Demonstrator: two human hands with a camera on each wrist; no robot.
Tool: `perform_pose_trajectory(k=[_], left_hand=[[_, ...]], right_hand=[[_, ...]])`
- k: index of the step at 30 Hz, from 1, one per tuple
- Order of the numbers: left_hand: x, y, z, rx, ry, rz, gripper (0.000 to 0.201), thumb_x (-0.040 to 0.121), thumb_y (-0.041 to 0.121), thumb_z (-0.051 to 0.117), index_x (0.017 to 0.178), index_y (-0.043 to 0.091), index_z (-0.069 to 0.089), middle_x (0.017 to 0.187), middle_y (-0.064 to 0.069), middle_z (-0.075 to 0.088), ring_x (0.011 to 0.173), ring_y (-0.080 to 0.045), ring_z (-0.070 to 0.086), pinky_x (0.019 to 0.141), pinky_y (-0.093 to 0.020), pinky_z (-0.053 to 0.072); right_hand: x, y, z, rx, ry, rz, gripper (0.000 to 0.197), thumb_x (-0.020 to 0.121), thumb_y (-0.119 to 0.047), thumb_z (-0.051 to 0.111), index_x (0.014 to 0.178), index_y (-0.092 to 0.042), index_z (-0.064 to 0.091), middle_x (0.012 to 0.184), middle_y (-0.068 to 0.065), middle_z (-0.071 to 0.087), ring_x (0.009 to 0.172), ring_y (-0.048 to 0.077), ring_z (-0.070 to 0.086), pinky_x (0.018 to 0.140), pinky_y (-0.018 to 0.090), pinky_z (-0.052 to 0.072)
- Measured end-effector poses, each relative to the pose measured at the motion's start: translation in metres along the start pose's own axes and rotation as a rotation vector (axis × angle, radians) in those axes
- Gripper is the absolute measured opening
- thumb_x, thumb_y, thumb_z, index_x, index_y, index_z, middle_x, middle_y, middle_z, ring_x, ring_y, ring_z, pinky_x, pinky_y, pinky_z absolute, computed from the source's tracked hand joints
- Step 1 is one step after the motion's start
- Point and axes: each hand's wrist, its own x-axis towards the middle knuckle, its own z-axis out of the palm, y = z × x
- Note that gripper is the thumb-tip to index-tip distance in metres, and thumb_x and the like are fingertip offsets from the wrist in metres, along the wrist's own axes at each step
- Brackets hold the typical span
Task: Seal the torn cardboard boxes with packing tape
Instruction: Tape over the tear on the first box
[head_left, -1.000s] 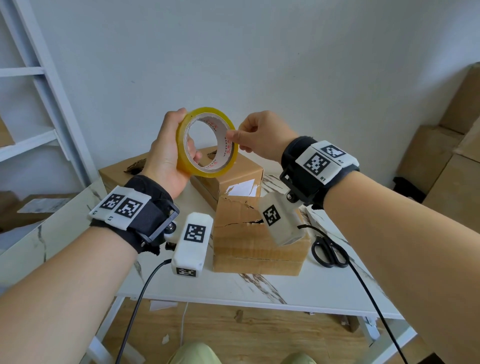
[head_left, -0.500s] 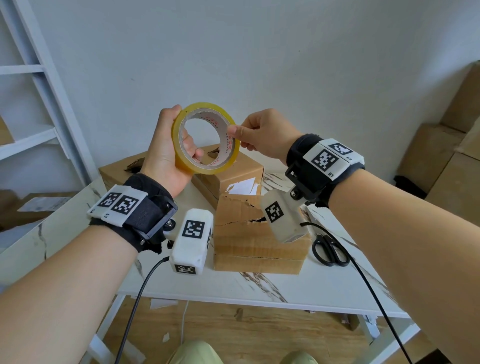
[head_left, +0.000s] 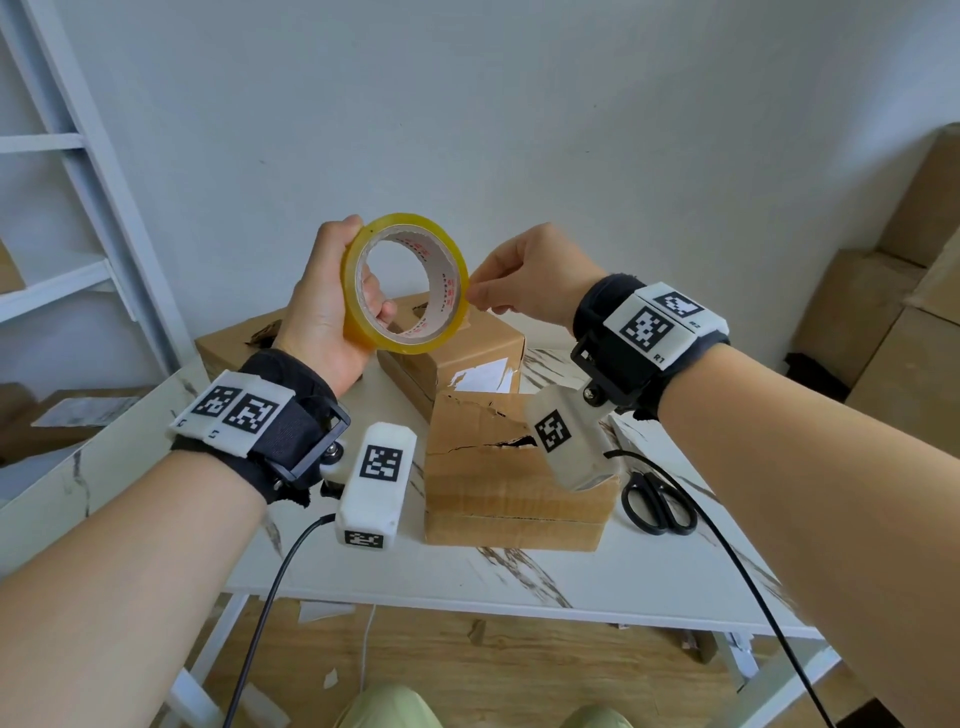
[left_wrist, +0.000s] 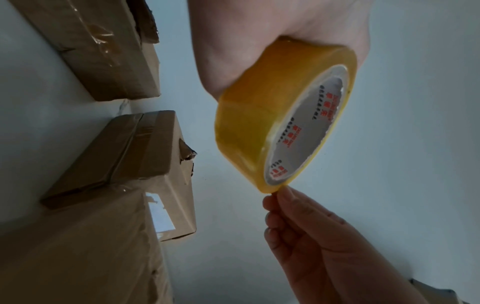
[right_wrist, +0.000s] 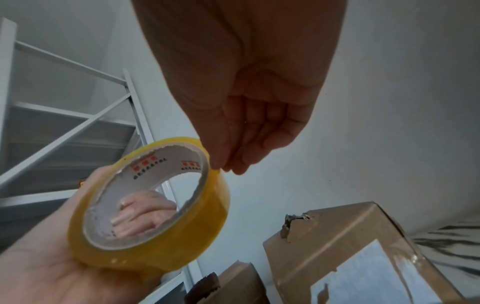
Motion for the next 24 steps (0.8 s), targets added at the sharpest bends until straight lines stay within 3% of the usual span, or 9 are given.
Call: perform_pose_trajectory(k=[7, 10, 15, 20, 24], left_hand=[[-0.001, 0.001, -0.001, 0.020, -0.043, 0.005, 0.050, 0.088, 0.043, 0.055, 0.041, 0.024, 0.048, 0.042, 0.005, 0.030, 0.044, -0.010, 0.028, 0.055, -0.023, 0.034], [-0.001, 0.003, -0.003, -0.051, -0.083, -0.048, 0.050, 0.086, 0.044, 0.056, 0.043, 0.022, 0.042, 0.041, 0.004, 0.028, 0.043, -0.010, 0.026, 0.051, -0.021, 0.034], [-0.003, 0.002, 0.000, -0.117, -0.063, -0.073, 0.047, 0.085, 0.045, 0.057, 0.050, 0.021, 0.035, 0.042, 0.005, 0.027, 0.043, -0.010, 0.026, 0.048, -0.020, 0.034], [-0.005, -0.002, 0.006, -0.103, -0.019, -0.002, 0.054, 0.088, 0.044, 0.053, 0.039, 0.024, 0.043, 0.041, 0.006, 0.028, 0.043, -0.009, 0.027, 0.050, -0.021, 0.033], [-0.008, -0.002, 0.009, -0.039, -0.003, 0.050, 0.055, 0.089, 0.045, 0.051, 0.038, 0.025, 0.051, 0.041, 0.006, 0.031, 0.042, -0.008, 0.031, 0.052, -0.021, 0.036]], right_hand=[[0.001, 0.000, -0.004, 0.075, -0.017, 0.018, 0.011, 0.079, -0.020, 0.074, 0.082, -0.009, 0.073, 0.064, -0.003, 0.063, 0.052, 0.000, 0.053, 0.059, 0.015, 0.044], [-0.001, 0.003, -0.006, 0.247, -0.060, 0.020, 0.008, 0.076, -0.013, 0.075, 0.072, -0.010, 0.069, 0.066, 0.001, 0.063, 0.059, 0.009, 0.055, 0.062, 0.019, 0.048], [0.000, 0.004, -0.004, 0.371, -0.060, 0.025, 0.018, 0.080, -0.005, 0.070, 0.065, -0.012, 0.063, 0.063, 0.001, 0.062, 0.059, 0.010, 0.054, 0.063, 0.020, 0.048], [0.000, 0.001, 0.003, 0.326, -0.006, 0.068, 0.014, 0.085, -0.018, 0.069, 0.073, -0.011, 0.066, 0.068, -0.001, 0.065, 0.060, 0.007, 0.057, 0.066, 0.018, 0.052], [-0.001, 0.000, 0.007, 0.342, 0.030, 0.079, 0.017, 0.087, -0.016, 0.067, 0.071, -0.011, 0.064, 0.066, 0.000, 0.064, 0.060, 0.008, 0.056, 0.065, 0.018, 0.052]])
